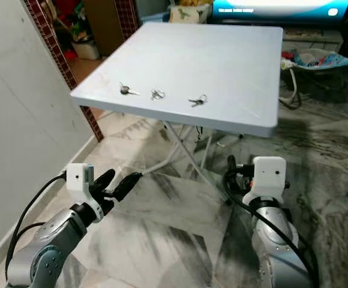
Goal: Hang keys on a hook
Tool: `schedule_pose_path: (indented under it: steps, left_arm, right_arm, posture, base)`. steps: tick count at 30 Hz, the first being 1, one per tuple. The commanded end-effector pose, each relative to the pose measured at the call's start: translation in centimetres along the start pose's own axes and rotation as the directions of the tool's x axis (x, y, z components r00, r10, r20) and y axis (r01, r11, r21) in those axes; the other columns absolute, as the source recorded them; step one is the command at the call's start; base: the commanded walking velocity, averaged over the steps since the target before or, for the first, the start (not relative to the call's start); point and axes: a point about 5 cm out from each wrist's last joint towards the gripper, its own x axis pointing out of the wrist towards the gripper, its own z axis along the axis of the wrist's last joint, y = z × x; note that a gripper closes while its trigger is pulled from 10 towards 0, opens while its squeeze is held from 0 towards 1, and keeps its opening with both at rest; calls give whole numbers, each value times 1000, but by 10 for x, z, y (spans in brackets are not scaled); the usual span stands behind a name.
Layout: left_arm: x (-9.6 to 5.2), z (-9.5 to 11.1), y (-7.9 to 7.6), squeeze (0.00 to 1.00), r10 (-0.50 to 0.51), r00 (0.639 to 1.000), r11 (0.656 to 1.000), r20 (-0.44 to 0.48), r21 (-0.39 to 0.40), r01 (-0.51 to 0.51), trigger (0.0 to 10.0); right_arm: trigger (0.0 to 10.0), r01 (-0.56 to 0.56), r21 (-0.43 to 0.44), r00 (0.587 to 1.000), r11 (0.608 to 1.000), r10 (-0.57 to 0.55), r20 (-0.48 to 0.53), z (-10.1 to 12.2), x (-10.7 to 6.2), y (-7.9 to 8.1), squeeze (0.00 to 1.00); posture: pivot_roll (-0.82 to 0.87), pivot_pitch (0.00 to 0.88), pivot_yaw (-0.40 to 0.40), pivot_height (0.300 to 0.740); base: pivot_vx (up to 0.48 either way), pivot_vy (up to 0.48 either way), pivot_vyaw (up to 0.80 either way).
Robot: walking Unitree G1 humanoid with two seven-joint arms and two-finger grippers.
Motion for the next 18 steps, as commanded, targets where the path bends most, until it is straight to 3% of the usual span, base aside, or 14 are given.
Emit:
schedule_pose_path:
  steps: [1,9,18]
  left_arm:
    - [-3,2,7,0,26,1000,1000,-5,6,-26,10000]
    - [-2,1,7,0,29,999,1000,-15,14,-28,10000]
    - [0,0,5,0,20,1000,1000,-17,16,-20,10000]
  right_arm:
    - [10000,-23,-13,1000,1000,23,20,5,-1,4,0]
    - [10000,-24,-32,999,999,25,26,6,1,5,0]
    - [10000,-12,-33,1000,999,13,22,8,4,2,0]
  posture:
    - [-92,119,81,740]
    - [-97,128,91,740]
    - [-107,127,85,740]
  base:
    - [341,337,0]
    - [360,269,0]
    - [0,0,0]
